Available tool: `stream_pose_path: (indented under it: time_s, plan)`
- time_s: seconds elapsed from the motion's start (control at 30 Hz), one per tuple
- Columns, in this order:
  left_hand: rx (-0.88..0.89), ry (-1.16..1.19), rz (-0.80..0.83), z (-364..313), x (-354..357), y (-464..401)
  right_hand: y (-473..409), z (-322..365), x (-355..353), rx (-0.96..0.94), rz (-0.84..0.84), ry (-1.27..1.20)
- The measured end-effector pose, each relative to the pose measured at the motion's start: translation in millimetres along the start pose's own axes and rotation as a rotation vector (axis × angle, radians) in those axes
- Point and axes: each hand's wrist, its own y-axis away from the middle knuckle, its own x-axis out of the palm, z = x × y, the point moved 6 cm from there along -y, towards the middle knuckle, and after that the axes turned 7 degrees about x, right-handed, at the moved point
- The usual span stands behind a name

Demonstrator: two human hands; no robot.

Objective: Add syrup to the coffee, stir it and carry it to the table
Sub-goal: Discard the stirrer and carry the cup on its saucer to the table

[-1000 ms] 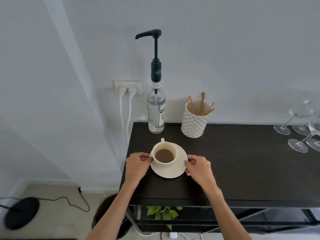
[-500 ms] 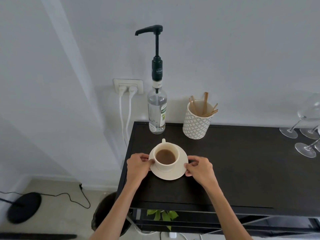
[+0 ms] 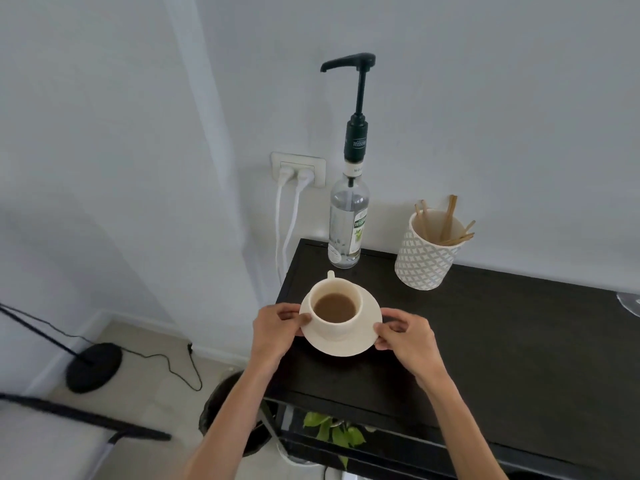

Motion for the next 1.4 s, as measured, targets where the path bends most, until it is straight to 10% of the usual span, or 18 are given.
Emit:
stream_pose_path:
  time_s: [1.4]
  plan:
    - [-0.067,0.394,-1.003,174.7,-367.9,369.4,292.4,5.4,367.2,-0.250,1.051,0.239]
